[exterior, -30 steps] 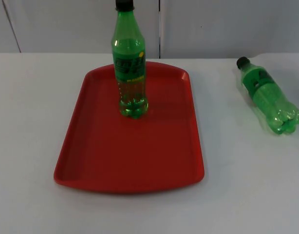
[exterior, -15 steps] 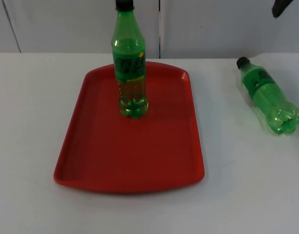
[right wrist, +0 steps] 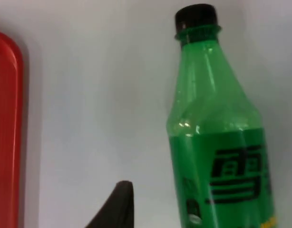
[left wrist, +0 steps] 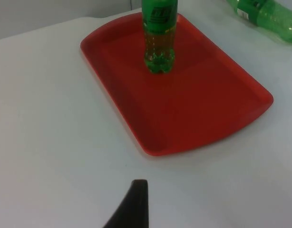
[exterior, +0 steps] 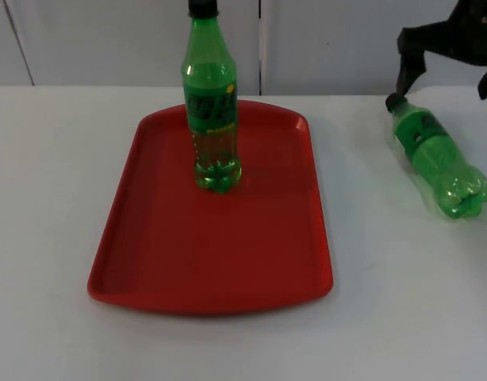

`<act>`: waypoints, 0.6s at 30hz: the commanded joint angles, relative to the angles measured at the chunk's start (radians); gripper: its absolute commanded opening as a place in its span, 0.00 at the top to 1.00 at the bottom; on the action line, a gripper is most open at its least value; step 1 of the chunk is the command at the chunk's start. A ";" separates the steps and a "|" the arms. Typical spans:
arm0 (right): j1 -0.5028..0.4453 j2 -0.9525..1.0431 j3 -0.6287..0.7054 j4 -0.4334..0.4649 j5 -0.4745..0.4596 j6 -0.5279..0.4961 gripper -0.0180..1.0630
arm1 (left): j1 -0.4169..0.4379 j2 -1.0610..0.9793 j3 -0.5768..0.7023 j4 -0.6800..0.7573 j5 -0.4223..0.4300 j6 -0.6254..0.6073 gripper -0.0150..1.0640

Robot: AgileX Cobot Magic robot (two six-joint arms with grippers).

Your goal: Place the bottle upright on the tray.

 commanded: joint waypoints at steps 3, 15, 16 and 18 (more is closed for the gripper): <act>0.003 0.090 -0.124 -0.016 0.041 0.015 0.01 | -0.005 -0.004 0.005 0.001 0.000 0.004 0.13; -0.010 0.321 -0.467 -0.022 0.248 0.001 0.05 | -0.005 -0.004 0.005 0.001 0.000 0.004 0.13; -0.012 0.337 -0.490 -0.020 0.259 0.001 0.05 | -0.005 -0.004 0.005 0.001 0.000 0.004 0.13; -0.012 0.348 -0.506 -0.013 0.267 -0.006 0.05 | -0.005 -0.004 0.005 0.001 0.000 0.004 0.13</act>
